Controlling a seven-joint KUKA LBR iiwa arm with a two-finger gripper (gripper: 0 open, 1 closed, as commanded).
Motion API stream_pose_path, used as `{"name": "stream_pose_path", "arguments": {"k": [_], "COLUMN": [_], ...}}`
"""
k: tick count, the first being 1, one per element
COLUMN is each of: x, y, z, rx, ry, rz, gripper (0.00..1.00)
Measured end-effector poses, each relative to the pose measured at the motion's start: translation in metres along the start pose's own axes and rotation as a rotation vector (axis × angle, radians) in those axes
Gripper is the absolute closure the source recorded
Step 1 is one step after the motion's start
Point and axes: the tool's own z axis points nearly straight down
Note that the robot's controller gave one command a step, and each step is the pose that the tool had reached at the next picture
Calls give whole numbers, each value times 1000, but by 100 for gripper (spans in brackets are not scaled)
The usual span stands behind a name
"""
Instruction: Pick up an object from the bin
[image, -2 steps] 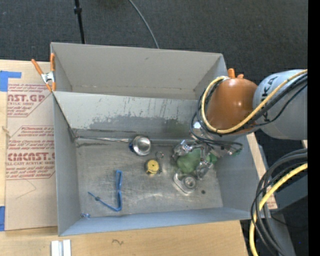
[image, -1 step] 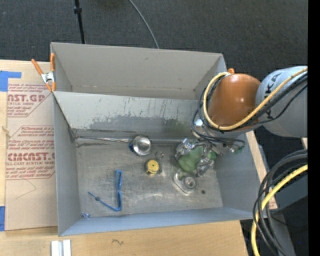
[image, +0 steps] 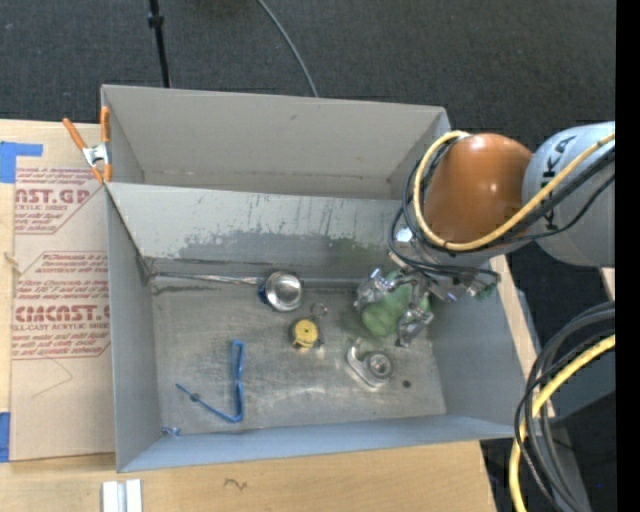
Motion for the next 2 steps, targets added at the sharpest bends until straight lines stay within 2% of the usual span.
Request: {"name": "stream_pose_path", "arguments": {"k": [2], "x": [-3], "y": [1], "z": [-48], "rx": [1], "ry": [-1], "rz": [1], "gripper": [100]}}
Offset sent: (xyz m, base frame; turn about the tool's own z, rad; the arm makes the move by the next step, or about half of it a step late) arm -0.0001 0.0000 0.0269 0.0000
